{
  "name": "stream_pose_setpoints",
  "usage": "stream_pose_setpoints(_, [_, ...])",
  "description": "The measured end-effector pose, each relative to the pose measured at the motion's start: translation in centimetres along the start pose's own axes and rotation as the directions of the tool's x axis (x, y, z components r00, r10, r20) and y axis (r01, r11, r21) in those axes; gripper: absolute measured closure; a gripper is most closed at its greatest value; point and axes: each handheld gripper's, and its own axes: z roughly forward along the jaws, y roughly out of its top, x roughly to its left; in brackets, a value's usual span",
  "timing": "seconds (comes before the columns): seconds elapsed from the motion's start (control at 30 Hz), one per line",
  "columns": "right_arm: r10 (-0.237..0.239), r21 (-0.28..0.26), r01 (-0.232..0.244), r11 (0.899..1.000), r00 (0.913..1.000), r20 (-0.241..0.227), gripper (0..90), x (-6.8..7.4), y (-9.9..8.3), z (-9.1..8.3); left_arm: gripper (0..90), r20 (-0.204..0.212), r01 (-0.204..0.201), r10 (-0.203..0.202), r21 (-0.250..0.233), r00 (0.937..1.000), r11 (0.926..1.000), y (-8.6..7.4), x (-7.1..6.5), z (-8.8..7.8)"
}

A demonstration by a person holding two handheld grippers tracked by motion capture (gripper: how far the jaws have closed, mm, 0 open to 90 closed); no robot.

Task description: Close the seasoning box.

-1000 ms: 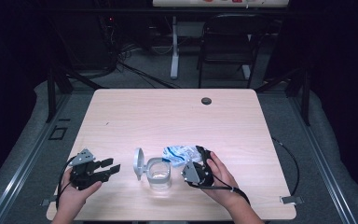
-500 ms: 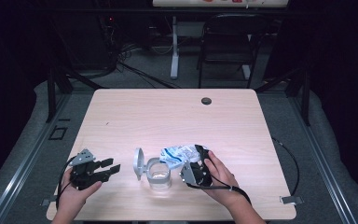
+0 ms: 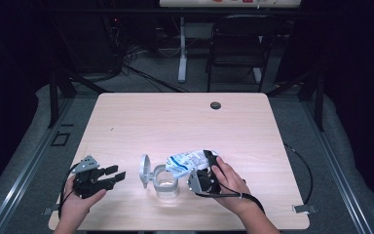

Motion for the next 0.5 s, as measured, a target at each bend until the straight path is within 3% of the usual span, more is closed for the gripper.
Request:
stream_pose_setpoints(0.1, [-0.040,0.018,0.040,0.999,0.9992,0.007,45.5,0.03,0.05,-0.08,54.1,0.000,0.002,-0.002,-0.001,1.0000,1.0000,0.00,0.00,-0.01])
stream_pose_setpoints(0.5, [-0.107,0.023,0.106,0.994,0.9936,0.035,45.7,0.30,-0.10,0.13,54.1,-0.001,0.002,-0.002,0.000,1.0000,1.0000,0.00,0.04,-0.03])
